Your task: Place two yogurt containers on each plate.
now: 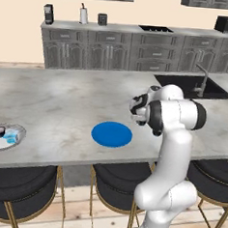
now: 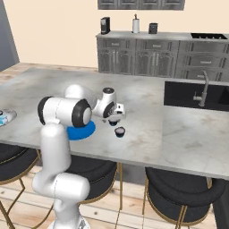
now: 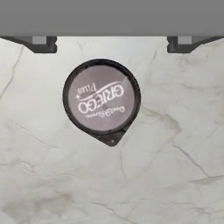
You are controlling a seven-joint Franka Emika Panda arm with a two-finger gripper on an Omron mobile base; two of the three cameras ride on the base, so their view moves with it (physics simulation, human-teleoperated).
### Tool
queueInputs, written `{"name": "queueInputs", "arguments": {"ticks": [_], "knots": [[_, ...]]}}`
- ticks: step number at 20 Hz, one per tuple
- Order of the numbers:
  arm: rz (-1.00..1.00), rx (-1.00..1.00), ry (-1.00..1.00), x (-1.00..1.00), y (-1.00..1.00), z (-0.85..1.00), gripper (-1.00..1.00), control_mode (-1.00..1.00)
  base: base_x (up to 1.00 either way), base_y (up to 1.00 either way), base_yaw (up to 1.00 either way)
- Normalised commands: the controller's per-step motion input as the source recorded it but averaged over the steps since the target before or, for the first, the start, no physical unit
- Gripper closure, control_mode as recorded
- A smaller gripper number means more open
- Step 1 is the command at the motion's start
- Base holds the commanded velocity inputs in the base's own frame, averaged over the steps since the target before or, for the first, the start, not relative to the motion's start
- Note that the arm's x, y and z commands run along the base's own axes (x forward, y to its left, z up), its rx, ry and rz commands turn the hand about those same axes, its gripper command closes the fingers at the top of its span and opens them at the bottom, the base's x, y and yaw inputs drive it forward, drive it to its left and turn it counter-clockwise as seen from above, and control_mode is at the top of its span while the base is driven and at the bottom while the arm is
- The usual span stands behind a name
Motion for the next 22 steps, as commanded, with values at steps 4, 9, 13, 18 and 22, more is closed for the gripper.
{"name": "queueInputs", "arguments": {"ticks": [4,9,13,18,22], "knots": [[0.0,0.0,0.07,0.24,0.0,-0.23,-1.0,-1.0,0.0,0.0,0.0],[0.0,0.0,0.05,0.33,0.0,-0.24,-1.0,-1.0,0.0,0.0,0.0],[0.0,0.0,0.06,0.39,0.0,-0.22,-1.0,-1.0,0.0,0.0,0.0],[0.0,0.0,0.03,0.23,0.0,-0.12,1.0,-1.0,0.0,0.0,0.0],[0.0,0.0,0.0,0.11,0.0,-0.07,1.0,-1.0,0.0,0.0,0.0]]}}
